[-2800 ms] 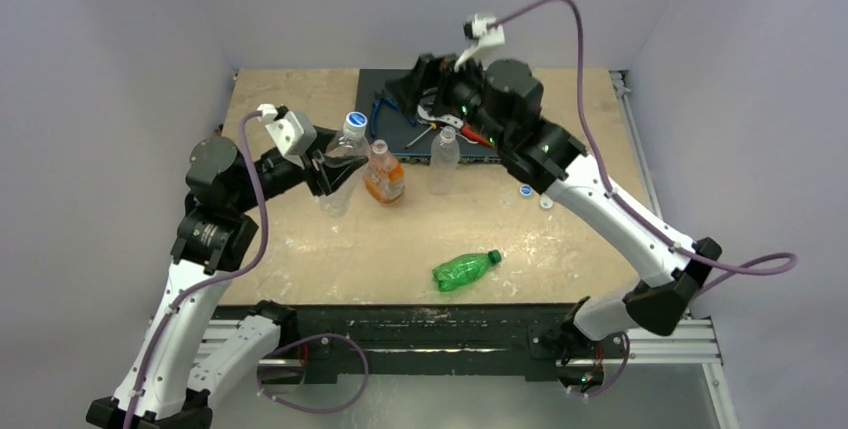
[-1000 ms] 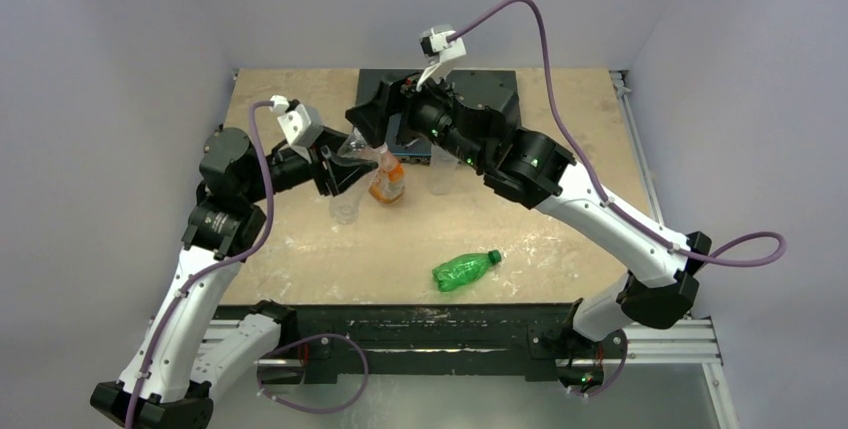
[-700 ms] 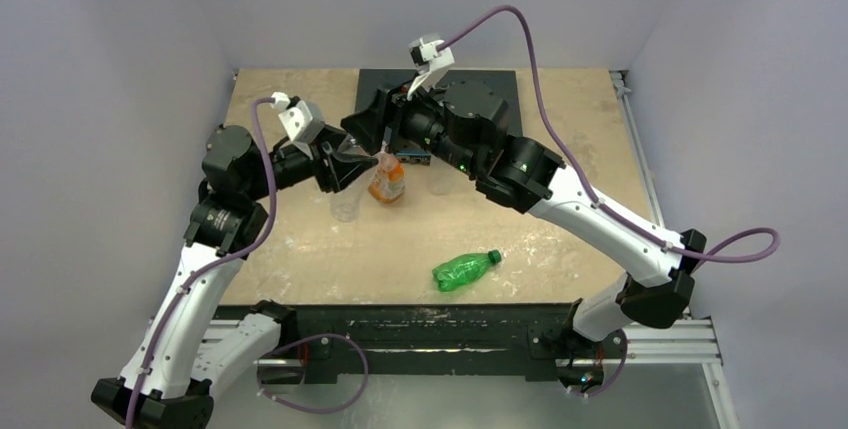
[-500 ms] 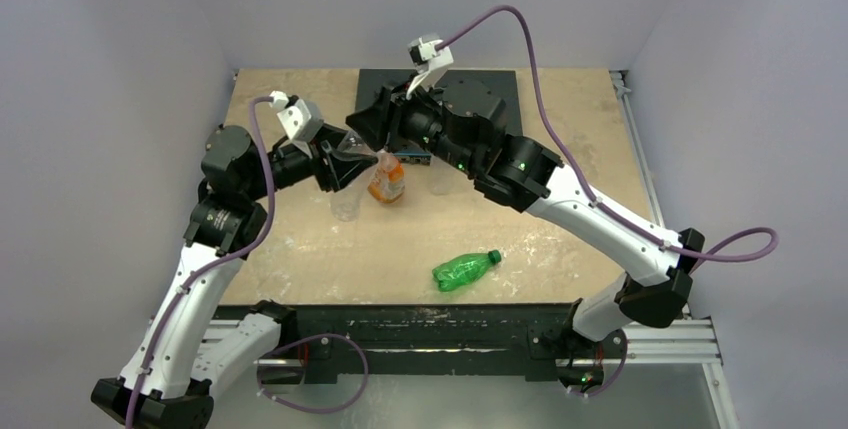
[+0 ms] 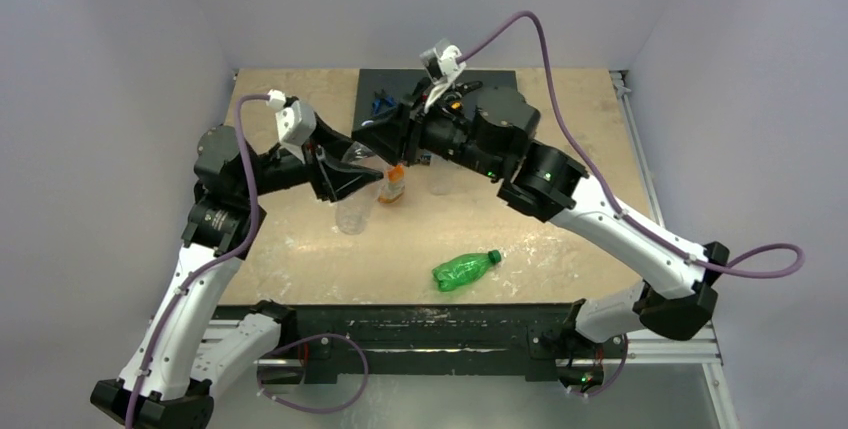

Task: Unscrew the bottle caps
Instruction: Unscrew the bottle cap from the plastic bottle.

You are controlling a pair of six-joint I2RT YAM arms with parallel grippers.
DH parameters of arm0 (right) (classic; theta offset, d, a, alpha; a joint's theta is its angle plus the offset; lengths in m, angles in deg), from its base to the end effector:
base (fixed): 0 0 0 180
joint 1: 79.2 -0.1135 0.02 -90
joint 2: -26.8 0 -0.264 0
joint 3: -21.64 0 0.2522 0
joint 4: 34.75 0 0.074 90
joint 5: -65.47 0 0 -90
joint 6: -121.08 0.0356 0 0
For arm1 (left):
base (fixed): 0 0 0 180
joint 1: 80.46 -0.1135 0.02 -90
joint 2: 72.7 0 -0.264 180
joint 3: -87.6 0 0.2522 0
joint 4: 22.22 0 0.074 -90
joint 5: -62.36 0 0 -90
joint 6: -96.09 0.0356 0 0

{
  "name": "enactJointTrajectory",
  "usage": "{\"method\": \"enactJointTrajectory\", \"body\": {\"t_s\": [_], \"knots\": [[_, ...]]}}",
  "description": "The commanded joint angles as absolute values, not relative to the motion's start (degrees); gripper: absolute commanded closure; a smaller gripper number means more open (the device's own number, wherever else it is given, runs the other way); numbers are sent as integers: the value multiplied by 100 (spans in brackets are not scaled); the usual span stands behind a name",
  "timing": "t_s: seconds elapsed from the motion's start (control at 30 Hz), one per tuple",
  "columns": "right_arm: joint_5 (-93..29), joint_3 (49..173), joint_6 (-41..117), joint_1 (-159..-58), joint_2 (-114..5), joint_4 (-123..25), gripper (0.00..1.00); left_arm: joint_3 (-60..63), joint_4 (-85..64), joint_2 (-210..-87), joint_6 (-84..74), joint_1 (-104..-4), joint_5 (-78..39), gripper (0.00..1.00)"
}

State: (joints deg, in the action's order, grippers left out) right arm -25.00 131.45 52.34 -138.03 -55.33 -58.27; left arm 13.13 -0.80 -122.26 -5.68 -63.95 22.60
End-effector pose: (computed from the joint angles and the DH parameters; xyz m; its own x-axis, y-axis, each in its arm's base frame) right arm 0.1636 0.2710 0.5001 -0.2768 0.2430 -0.9297 -0.8149 0.4533 0.3611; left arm 0.1591 -0.0757 0.4265 -0.1300 -0.0975 -0.9867 0.9100 0.3833 -0.1578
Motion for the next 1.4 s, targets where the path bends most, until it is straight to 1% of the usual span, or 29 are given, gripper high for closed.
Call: {"method": "enactJointTrajectory", "body": {"t_s": [0.0, 0.07, 0.2, 0.33, 0.47, 0.57, 0.6, 0.63, 0.67, 0.7, 0.77, 0.8, 0.83, 0.9, 0.97, 1.07, 1.13, 1.23, 1.37], "knots": [[-4506, 13106, 4606, -13855, -4811, -4906, 98, 1038, -1362, -12334, -2222, -6394, 4016, 100], [-4978, 13193, 4553, -13796, -4731, -4930, 100, 1008, -1633, -12338, -2568, -6394, 4264, 100], [-5521, 13225, 4645, -13702, -4569, -4752, 100, 814, -1085, -12255, -2107, -6394, 4505, 100], [-5753, 13279, 4694, -13636, -4459, -4571, 100, 626, -370, -12308, -1706, -6394, 4771, 100], [-5984, 13406, 4640, -13624, -4477, -4618, 100, 522, -35, -12375, -1494, -6394, 5000, 100], [-5920, 13438, 4577, -13608, -4480, -4734, 100, 504, 120, -12414, -1323, -6394, 5005, 100], [-5847, 13437, 4550, -13607, -4475, -4791, 96, 500, 142, -12420, -1282, -6394, 5003, 100], [-5756, 13458, 4512, -13607, -4497, -4912, 87, 501, 142, -12421, -1237, -6394, 4961, 100], [-5546, 13515, 4484, -13607, -4539, -5106, 61, 496, 139, -12416, -1177, -6394, 4810, 100], [-5177, 13568, 4452, -13607, -4581, -5285, 38, 489, 122, -12393, -1100, -6394, 4524, 100], [-4467, 13600, 4484, -13607, -4645, -5491, 6, 488, 89, -12334, -842, -6394, 4034, 100], [-3911, 13589, 4557, -13611, -4666, -5541, 2, 515, 17, -12287, -721, -6394, 3796, 100], [-3127, 13605, 4717, -13615, -4689, -5613, 1, 567, -90, -12251, -675, -6394, 3512, 100], [-2248, 13465, 4995, -13650, -4692, -5572, 1, 661, -172, -12204, -562, -6394, 3042, 100], [-1924, 13350, 5123, -13800, -4734, -5420, 1, 675, -57, -12192, -238, -6394, 2747, 100], [-1306, 13901, 4989, -14050, -5189, -6001, 1, 718, 21, -12131, 68, -6394, 2112, 100], [-960, 14235, 4886, -14163, -5432, -6331, 6, 749, 71, -12064, 360, -6394, 1798, 100], [-828, 14333, 4891, -14254, -5546, -6263, 13, 783, 103, -12038, 504, -6394, 1382, 100], [-855, 14591, 4908, -14282, -5797, -6339, 23, 749, 252, -12106, 583, -6394, 1283, 100]]}}
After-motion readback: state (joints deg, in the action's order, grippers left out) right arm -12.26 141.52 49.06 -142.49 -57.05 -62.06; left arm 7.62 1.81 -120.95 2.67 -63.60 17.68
